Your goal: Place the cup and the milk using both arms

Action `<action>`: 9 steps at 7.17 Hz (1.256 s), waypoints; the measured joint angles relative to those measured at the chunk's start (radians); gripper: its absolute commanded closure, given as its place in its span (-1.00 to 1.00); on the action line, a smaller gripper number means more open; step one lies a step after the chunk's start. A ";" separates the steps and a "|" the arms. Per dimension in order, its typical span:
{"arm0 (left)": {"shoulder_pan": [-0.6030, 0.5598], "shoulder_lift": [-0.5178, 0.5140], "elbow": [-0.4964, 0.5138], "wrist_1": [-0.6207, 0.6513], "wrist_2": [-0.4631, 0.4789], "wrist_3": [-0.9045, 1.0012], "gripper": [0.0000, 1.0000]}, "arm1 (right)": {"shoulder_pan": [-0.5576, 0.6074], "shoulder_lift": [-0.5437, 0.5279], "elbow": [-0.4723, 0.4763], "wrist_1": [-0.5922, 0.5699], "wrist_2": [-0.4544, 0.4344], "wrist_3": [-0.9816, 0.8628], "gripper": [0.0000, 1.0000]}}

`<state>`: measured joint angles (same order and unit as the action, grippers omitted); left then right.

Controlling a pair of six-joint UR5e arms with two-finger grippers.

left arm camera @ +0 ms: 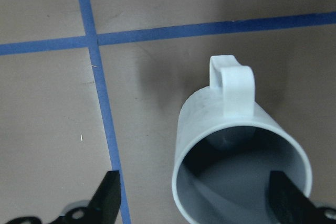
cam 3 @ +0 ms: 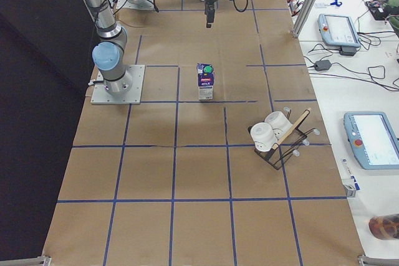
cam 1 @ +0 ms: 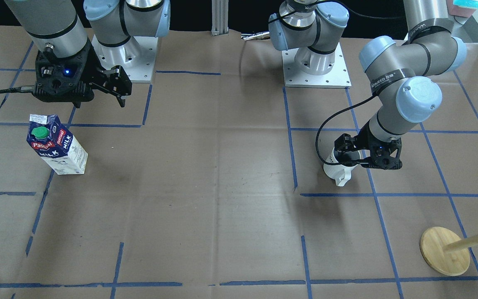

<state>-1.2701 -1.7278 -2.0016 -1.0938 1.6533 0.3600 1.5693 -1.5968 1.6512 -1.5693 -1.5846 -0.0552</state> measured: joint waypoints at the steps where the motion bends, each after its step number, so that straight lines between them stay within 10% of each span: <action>1: 0.003 -0.002 -0.009 0.013 -0.001 -0.001 -0.86 | 0.000 0.000 -0.001 0.000 0.000 0.000 -1.00; 3: 0.005 -0.012 -0.033 0.031 -0.002 -0.001 -0.34 | 0.000 0.001 -0.001 0.000 0.000 -0.001 -1.00; 5: 0.006 -0.032 -0.040 0.049 -0.002 -0.005 1.00 | -0.001 0.001 -0.002 0.000 -0.001 -0.001 -1.00; 9: 0.005 -0.042 -0.034 0.073 -0.007 -0.005 1.00 | -0.002 0.001 0.000 0.000 -0.002 -0.002 -1.00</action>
<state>-1.2654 -1.7697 -2.0356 -1.0204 1.6467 0.3551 1.5677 -1.5953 1.6511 -1.5693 -1.5861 -0.0568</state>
